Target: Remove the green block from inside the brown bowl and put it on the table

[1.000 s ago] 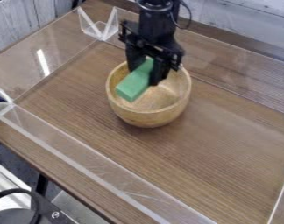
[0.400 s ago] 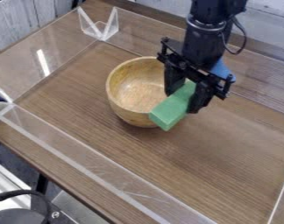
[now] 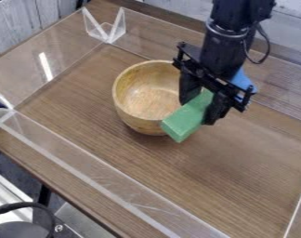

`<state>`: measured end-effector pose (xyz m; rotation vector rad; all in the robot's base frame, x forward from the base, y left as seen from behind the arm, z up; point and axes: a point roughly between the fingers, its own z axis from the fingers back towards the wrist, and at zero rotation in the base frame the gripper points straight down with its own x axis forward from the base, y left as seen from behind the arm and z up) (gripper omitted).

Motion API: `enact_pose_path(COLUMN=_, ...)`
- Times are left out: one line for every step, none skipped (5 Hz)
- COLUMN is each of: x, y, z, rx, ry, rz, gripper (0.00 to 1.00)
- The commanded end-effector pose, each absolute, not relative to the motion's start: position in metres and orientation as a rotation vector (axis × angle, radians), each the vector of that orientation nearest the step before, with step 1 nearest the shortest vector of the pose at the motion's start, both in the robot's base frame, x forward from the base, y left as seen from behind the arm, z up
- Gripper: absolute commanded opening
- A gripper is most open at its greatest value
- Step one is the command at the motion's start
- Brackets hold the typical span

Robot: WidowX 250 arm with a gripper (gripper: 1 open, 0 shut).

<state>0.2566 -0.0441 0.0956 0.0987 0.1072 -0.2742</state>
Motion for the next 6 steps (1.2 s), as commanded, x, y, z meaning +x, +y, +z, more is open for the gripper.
enact_pose_path(x=0.264, y=-0.046, z=0.113, rx=0.084, ry=0.044, rz=-0.322, gripper=0.00)
enact_pose_path(x=0.267, y=-0.048, z=0.107, rx=0.058, ry=0.063, rz=-0.346, gripper=0.00)
enact_pose_path(x=0.269, y=-0.049, z=0.101, rx=0.030, ry=0.083, rz=-0.370, gripper=0.00)
enact_pose_path(x=0.271, y=-0.050, z=0.098, rx=0.007, ry=0.090, rz=-0.400, gripper=0.00)
enact_pose_path(x=0.272, y=-0.051, z=0.096, rx=-0.016, ry=0.097, rz=-0.428, gripper=0.00)
enact_pose_path(x=0.268, y=-0.052, z=0.088, rx=-0.015, ry=0.079, rz=-0.439, gripper=0.00)
